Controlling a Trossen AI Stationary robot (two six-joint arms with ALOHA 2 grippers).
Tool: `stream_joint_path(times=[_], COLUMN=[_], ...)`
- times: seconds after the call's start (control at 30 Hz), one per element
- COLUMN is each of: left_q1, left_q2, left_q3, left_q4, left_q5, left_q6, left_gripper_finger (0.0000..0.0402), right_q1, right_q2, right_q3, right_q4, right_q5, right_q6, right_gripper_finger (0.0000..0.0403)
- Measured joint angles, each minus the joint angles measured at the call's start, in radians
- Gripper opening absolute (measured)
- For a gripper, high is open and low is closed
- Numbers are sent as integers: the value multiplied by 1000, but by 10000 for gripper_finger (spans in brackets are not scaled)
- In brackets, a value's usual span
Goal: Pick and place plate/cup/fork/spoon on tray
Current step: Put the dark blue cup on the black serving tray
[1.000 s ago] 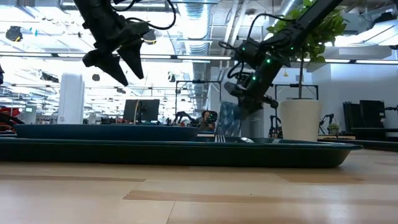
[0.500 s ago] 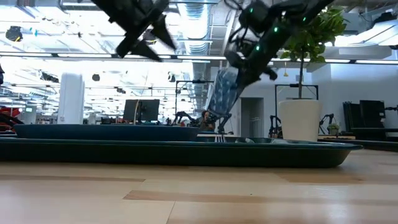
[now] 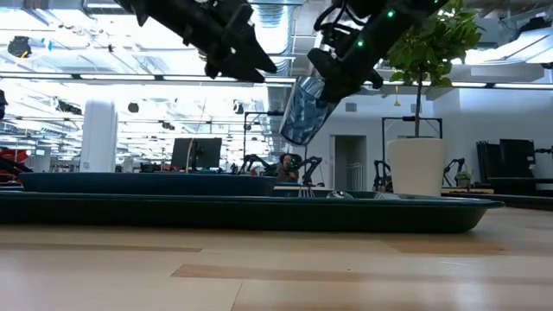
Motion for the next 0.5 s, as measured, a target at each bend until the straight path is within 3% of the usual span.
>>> stream_joint_path(times=[0.33,0.5], left_q1=[7,39], left_q2=[35,35], left_q3=[39,66], left_q4=[21,29], left_q5=[51,66], left_q6=[11,-54], left_gripper_finger=[262,262], right_q1=[48,61], right_q2=[0,0], right_q3=[0,0], right_q4=[3,13], right_q5=[49,53], right_q6=[-75,-79], right_gripper_finger=[17,17])
